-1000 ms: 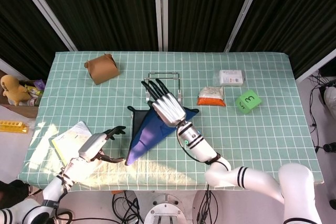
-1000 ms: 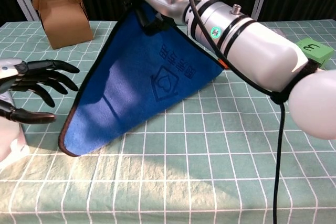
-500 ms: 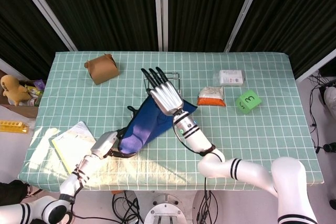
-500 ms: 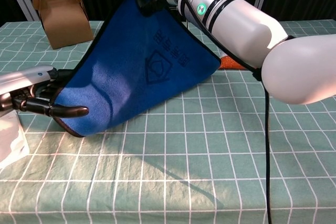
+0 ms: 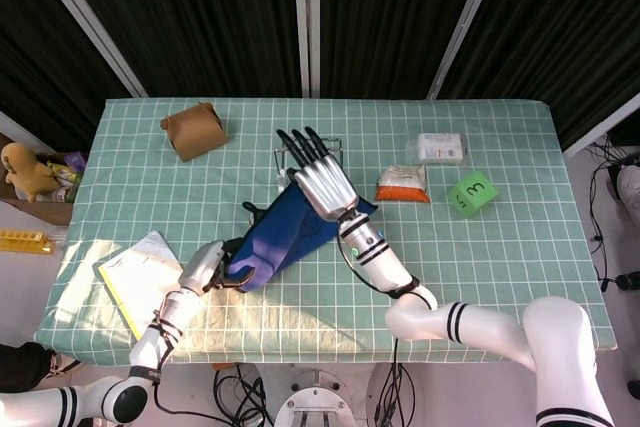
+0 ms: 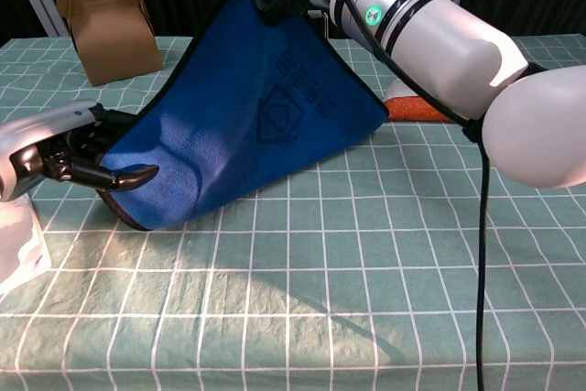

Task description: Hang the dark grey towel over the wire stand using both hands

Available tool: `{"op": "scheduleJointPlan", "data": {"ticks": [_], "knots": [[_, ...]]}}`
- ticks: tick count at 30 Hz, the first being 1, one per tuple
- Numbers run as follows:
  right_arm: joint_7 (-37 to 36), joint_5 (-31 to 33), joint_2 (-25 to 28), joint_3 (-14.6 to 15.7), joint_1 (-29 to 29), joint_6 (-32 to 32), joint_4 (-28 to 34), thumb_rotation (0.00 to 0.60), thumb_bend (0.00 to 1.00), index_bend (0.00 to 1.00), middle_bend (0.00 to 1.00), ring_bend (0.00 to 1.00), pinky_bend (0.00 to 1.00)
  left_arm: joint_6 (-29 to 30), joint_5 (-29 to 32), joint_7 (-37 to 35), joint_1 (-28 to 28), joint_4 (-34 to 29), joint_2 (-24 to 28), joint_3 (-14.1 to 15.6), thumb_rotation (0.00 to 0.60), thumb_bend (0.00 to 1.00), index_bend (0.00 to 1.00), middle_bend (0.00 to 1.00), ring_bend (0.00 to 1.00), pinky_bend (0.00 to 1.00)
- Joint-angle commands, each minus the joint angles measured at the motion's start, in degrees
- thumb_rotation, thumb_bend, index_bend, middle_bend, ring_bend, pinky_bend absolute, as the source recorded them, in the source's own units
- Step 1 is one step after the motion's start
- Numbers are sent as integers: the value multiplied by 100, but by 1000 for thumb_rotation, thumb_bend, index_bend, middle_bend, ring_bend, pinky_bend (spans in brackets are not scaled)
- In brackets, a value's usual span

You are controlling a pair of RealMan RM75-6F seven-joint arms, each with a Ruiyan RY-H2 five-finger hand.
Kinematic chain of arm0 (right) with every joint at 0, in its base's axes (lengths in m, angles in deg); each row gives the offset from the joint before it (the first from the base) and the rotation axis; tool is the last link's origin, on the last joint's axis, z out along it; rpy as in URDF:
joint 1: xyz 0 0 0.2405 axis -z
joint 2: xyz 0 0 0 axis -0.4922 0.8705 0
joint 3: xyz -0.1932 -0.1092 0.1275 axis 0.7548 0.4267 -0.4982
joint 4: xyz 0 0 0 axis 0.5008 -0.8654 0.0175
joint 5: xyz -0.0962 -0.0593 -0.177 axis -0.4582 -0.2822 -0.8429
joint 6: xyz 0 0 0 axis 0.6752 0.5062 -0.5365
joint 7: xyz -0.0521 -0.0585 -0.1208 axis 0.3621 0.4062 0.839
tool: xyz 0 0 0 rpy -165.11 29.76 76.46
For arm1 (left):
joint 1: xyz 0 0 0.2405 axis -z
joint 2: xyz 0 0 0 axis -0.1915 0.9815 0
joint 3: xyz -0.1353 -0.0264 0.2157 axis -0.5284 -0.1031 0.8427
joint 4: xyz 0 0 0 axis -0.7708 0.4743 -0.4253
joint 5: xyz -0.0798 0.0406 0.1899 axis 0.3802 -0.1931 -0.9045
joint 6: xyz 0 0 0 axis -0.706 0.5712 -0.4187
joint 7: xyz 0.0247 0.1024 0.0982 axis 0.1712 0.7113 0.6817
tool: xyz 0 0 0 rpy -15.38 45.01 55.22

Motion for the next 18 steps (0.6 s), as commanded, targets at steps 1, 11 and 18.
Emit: {"op": "scheduleJointPlan", "data": {"ticks": [1,11,18], "knots": [[-23,-5,64,43,23,60,52,600,533,1000,4,0,0,18,76,13,-14,-19,-9,-32,587,476,551,560,525,641],[-207,-143,440,319,388,528,465,600,532,1000,4,0,0,389,229,537,-44,-130,-132,-162,600,681,806,610,578,664],[-638,-170,618,518,791,883,736,600,527,1000,4,0,0,363,694,1492,207,-600,205,-431,600,687,823,610,578,663]]}}
